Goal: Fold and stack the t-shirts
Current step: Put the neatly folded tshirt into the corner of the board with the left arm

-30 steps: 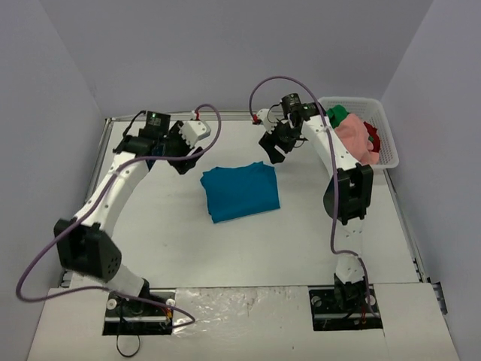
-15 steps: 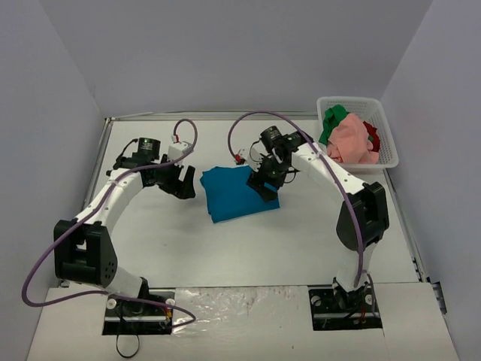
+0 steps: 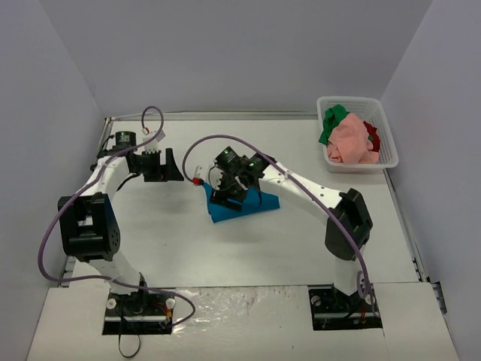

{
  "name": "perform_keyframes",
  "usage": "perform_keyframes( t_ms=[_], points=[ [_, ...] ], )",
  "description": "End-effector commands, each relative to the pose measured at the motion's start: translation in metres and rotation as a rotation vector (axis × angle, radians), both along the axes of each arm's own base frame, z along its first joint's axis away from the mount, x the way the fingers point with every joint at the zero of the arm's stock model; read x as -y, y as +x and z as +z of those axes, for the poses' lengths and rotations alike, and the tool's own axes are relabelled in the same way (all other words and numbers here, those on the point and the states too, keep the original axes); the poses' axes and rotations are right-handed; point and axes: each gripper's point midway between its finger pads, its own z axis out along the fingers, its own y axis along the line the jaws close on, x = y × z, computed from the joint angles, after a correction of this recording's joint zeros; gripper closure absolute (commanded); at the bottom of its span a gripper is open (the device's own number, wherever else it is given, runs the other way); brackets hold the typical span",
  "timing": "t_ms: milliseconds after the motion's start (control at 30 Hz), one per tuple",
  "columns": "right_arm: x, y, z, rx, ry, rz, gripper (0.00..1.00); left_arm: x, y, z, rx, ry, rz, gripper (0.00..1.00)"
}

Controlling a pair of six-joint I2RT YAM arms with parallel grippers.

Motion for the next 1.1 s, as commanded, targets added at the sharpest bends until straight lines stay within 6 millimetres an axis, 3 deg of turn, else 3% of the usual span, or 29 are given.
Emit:
perform_keyframes(
  t_ms=[0, 133, 400, 600, 867, 1067],
  points=[
    [-0.03, -0.002, -0.019, 0.076, -0.046, 0.014, 0.36, -0.003, 0.002, 0.022, 0.052, -0.039, 0.03, 0.19],
    [-0.051, -0.002, -0.043, 0.087, -0.087, 0.044, 0.36, -0.021, 0.002, 0.03, 0.081, -0.04, 0.086, 0.18],
    [-0.067, 0.006, -0.073, 0.078, -0.133, 0.055, 0.38, -0.053, -0.002, 0.027, 0.077, -0.036, 0.182, 0.17],
    [-0.074, 0.005, -0.096, 0.05, -0.161, 0.065, 0.41, -0.057, -0.002, 0.029, 0.092, -0.042, 0.193, 0.17],
    [-0.07, -0.013, -0.1, 0.025, -0.189, 0.098, 0.42, -0.059, -0.002, 0.029, 0.094, -0.038, 0.198, 0.17],
    [-0.061, -0.024, -0.114, -0.021, -0.215, 0.119, 0.42, -0.06, -0.001, 0.028, 0.101, -0.038, 0.2, 0.17]
  ],
)
